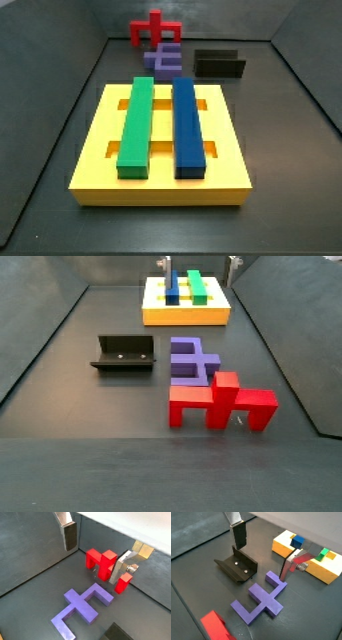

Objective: Pick up the purple object. Move up. Place the purple object on the fixture. Regrasp the purple object. Move to above the board. Insert the purple object.
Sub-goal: Pick up the purple object.

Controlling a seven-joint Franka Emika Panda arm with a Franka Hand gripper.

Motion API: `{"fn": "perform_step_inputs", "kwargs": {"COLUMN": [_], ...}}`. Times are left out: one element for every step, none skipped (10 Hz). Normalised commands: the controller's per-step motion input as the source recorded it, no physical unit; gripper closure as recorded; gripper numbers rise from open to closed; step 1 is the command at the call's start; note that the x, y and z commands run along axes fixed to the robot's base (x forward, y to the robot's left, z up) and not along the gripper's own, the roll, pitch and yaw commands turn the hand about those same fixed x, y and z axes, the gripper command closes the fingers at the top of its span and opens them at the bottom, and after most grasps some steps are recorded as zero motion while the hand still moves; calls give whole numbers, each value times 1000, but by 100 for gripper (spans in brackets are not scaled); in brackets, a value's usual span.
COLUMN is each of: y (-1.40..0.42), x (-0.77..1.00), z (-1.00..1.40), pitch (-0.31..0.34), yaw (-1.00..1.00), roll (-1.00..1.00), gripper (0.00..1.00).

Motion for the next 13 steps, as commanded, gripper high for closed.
{"fn": "perform_step_inputs", "kwargs": {"y": [0, 0, 377, 331, 409, 511, -554, -566, -420, -103, -11, 0, 0], "x": [0, 0, -26, 0, -103, -23, 223, 77, 54, 0, 0, 0, 0], "z": [0, -11, -234, -280, -246, -186, -337, -320, -186, -217, -280, -303, -340], "pitch": [-4, -10, -9, -10, 0, 0, 0, -17, -67, -117, -64, -21, -43], "yaw": [0, 0, -66, -77, -194, -11, -71, -597, -706, -946, -1000, -1000, -1000], "roll": [0, 0, -113, -101, 0, -17, 91, 29, -16, -111, -87, -60, -89], "gripper": [0, 0, 0, 0, 0, 0, 0, 0, 0, 0, 0, 0, 0]}}
